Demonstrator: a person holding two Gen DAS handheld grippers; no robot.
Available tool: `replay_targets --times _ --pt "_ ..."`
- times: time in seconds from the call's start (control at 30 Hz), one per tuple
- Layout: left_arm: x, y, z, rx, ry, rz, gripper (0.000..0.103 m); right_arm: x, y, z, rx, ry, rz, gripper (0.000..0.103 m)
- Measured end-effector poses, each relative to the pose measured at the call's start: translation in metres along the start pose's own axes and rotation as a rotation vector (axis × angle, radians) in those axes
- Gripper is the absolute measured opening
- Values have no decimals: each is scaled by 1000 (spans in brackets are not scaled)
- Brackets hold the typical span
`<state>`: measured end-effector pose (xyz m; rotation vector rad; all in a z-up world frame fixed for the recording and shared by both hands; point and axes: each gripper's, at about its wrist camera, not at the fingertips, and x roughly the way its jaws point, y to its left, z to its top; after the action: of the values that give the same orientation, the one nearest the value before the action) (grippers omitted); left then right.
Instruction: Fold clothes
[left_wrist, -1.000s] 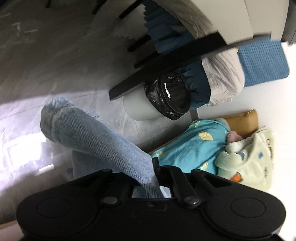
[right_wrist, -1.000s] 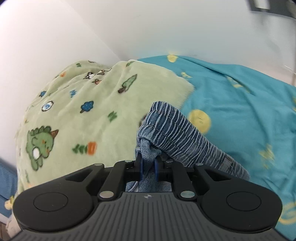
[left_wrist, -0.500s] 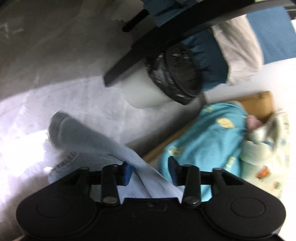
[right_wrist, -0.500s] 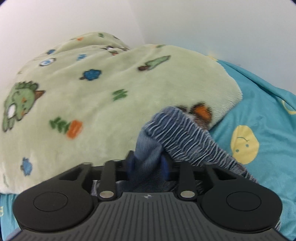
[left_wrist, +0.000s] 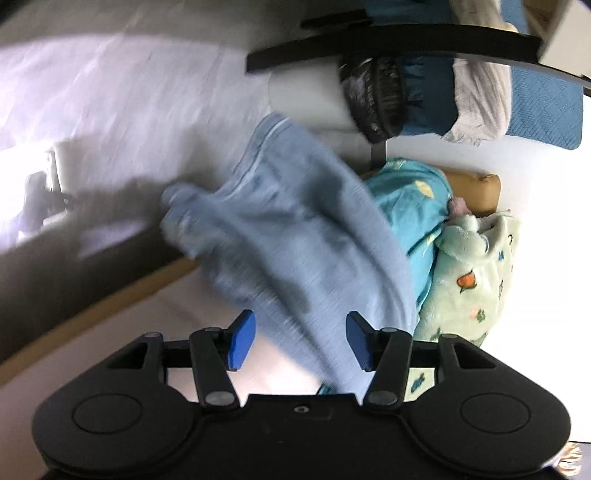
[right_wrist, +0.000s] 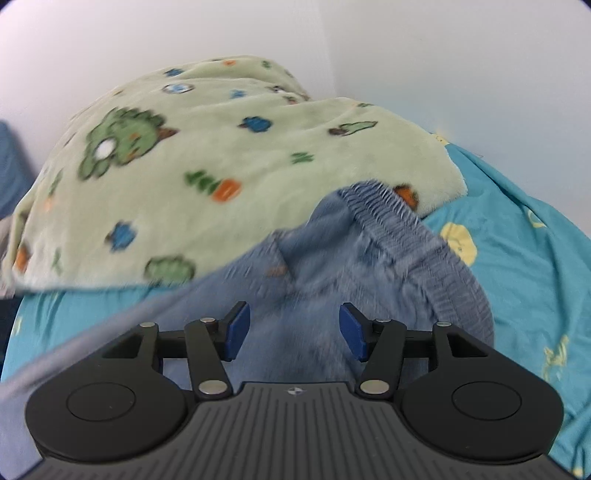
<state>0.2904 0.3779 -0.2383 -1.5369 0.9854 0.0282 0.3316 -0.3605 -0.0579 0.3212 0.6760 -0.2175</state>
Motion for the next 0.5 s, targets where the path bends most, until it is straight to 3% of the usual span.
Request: replay_targets --times 0.2,0.43,0.5 --pt "15 28 5 -100 8 4 50 -33 5 -22 -29 31 28 57" --pt "46 50 12 -262 -63 -111 55 -60 -2 -41 2 49 81 63" --pt "53 50 15 -263 -92 -131 55 -58 -8 -47 50 84 98 63"
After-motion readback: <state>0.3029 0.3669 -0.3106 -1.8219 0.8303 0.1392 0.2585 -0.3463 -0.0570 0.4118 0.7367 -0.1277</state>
